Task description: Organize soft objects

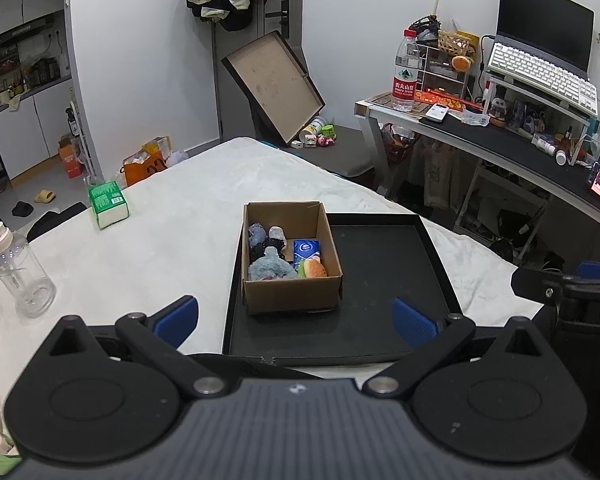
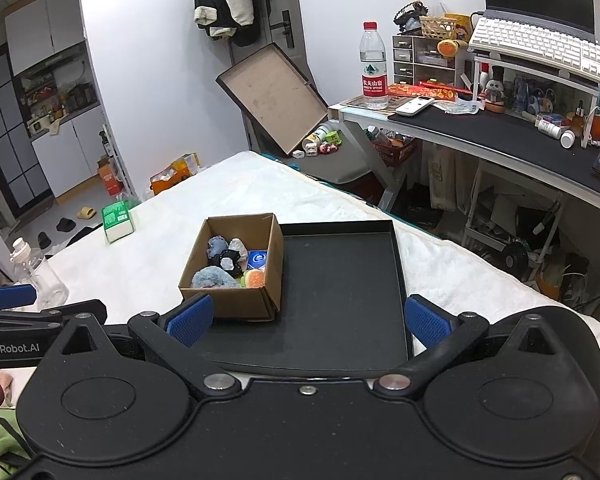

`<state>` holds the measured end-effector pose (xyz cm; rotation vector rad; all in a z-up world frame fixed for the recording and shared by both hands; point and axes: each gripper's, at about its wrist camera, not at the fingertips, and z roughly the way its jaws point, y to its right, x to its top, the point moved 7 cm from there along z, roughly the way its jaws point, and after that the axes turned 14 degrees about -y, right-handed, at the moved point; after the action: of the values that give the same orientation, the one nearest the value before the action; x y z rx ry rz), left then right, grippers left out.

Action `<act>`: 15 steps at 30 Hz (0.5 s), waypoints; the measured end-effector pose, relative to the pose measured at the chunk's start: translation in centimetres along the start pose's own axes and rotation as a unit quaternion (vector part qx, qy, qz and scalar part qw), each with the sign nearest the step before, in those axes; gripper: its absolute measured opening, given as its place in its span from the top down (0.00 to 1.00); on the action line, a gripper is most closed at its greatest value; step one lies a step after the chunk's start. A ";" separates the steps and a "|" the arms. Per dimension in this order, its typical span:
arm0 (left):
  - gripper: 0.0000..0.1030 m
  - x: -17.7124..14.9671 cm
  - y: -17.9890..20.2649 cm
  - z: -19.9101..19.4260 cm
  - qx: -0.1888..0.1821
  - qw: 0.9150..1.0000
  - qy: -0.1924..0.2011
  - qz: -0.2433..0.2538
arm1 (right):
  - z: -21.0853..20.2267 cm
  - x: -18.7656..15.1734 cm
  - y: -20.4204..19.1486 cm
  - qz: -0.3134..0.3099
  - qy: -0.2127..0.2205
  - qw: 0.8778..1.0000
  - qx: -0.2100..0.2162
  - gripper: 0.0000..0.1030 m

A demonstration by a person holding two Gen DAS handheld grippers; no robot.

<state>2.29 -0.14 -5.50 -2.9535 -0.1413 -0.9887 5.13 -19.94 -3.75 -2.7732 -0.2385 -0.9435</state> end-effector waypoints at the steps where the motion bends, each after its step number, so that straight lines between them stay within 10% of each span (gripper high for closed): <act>1: 0.01 0.1 0.0 0.0 -0.001 1.000 0.000 0.000 | 0.0 0.0 0.0 0.000 0.000 1.000 0.001 0.00; 15: 0.01 0.2 0.3 0.1 -0.003 1.000 -0.002 0.002 | 0.2 -0.1 0.1 0.002 -0.005 1.000 0.006 0.00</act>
<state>2.52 -0.43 -5.48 -2.9599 -0.1334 -0.9833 5.24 -20.01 -3.99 -2.7667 -0.2392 -0.9244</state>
